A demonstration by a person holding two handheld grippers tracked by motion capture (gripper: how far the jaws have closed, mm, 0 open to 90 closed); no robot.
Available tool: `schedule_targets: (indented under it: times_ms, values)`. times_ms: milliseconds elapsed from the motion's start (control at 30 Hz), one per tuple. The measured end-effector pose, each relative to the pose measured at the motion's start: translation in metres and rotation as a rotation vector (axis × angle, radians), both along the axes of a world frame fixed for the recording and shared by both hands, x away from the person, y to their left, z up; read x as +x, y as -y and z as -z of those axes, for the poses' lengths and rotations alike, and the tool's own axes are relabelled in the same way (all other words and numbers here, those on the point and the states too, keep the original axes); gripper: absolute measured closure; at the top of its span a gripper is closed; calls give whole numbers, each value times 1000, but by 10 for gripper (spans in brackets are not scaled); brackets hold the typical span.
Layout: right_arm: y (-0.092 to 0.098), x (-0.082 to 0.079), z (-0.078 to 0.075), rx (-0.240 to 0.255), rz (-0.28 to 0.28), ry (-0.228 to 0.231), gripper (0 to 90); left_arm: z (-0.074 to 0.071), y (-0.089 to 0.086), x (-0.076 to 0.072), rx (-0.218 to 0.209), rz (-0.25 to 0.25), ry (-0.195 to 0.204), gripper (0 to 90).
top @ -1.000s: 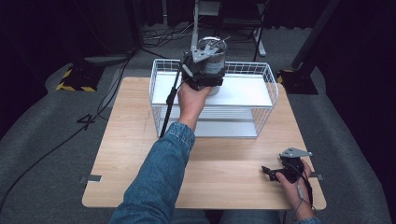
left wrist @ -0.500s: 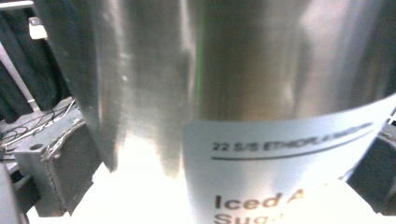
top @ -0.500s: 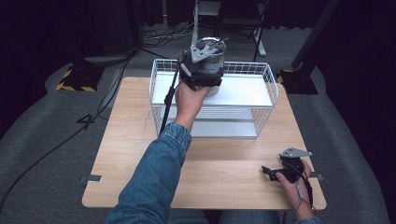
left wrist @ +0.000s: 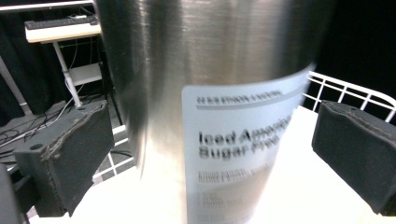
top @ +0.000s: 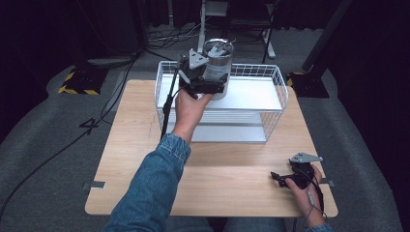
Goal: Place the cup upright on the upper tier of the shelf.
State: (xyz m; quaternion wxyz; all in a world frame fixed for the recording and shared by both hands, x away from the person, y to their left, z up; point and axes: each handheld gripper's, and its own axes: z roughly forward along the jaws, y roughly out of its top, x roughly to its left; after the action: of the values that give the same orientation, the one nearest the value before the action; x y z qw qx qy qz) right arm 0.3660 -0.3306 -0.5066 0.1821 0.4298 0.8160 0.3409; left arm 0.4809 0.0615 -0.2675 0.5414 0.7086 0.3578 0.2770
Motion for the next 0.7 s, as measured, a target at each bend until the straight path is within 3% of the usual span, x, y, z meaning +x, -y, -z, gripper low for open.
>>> schedule_targets:
  times_ms: [567, 700]
  values:
    - [-1, 2, 0, -1, -4, 0, 4, -15, -39, -66, -32, 65, 38, 0]
    - [-1, 2, 0, -1, -4, 0, 4, -15, -52, -85, -19, 76, 43, 0]
